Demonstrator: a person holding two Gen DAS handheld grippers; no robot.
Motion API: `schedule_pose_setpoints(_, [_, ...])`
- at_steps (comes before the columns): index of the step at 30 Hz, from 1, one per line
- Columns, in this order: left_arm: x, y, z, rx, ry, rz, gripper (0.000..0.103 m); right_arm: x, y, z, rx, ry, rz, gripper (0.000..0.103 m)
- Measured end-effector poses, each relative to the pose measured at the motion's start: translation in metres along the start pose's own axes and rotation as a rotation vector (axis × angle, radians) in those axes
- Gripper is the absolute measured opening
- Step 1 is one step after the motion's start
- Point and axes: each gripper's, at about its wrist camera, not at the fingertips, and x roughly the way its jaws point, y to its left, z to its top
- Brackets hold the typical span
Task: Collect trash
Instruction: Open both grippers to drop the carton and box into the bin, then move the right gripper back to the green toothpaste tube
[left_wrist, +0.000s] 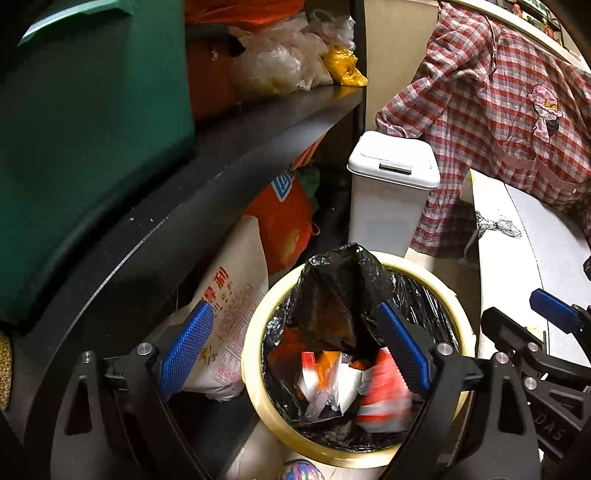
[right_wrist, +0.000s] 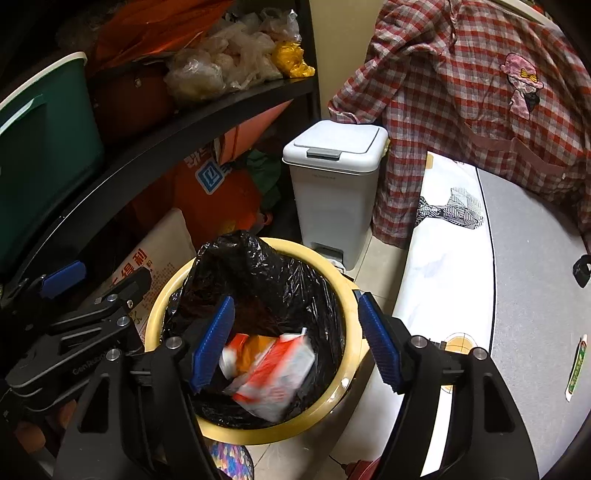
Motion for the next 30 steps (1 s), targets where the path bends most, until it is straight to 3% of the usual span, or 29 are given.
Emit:
schedule_pose_setpoints(16, [-0.037, -0.034, 0.0, 0.061, -0.102, -0.046, 0.088, -0.049, -0.028, -0.007, 0.034, -0.067, -0.044, 0.074])
schedule_pose_setpoints(30, [-0.067, -0.113, 0.004, 0.094, -0.211, -0.21, 0.088, -0.108, -0.138, -0.037, 0.185, -0.162, -0.252, 0.075])
